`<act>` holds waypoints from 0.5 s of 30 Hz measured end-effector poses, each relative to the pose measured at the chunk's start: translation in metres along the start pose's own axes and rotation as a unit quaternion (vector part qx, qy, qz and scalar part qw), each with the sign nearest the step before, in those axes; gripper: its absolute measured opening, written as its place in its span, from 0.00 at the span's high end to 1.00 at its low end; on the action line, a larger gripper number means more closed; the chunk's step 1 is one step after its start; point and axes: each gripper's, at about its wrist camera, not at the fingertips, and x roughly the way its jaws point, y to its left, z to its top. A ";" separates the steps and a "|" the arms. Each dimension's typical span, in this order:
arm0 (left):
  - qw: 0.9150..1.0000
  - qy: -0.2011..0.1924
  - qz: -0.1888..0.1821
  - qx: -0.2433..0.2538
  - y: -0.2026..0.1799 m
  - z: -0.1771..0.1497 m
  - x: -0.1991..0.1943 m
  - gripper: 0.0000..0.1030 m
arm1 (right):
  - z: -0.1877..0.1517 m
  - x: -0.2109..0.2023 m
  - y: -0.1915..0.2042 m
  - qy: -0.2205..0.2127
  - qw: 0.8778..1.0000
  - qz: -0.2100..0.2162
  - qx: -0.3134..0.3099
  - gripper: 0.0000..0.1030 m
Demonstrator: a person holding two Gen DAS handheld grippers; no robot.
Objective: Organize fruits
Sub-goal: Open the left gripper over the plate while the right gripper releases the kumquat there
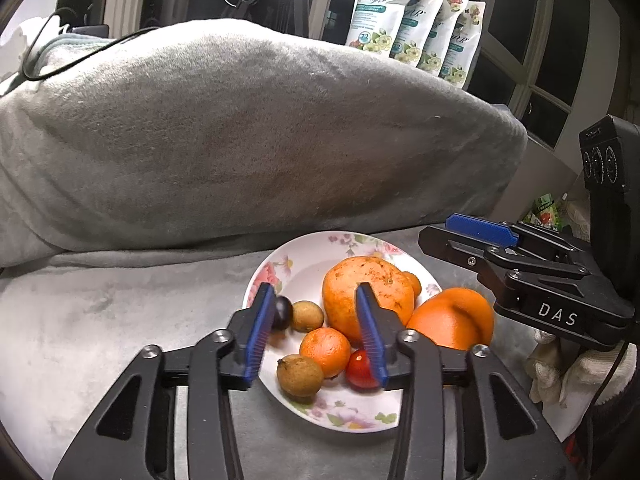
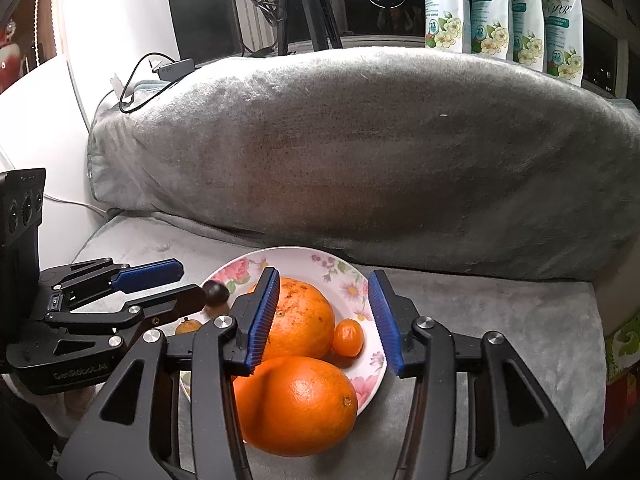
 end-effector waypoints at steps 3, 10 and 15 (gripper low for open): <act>1.000 -0.004 0.001 0.000 -0.001 0.000 -0.002 0.49 | 0.001 -0.004 -0.001 -0.006 1.000 -0.005 0.002 0.38; 1.000 -0.012 0.004 0.003 -0.004 0.001 -0.008 0.40 | 0.002 -0.014 -0.003 -0.017 1.000 -0.013 0.005 0.21; 1.000 -0.012 0.012 0.000 -0.006 0.000 -0.012 0.29 | 0.003 -0.021 -0.002 -0.029 0.999 -0.023 0.003 0.10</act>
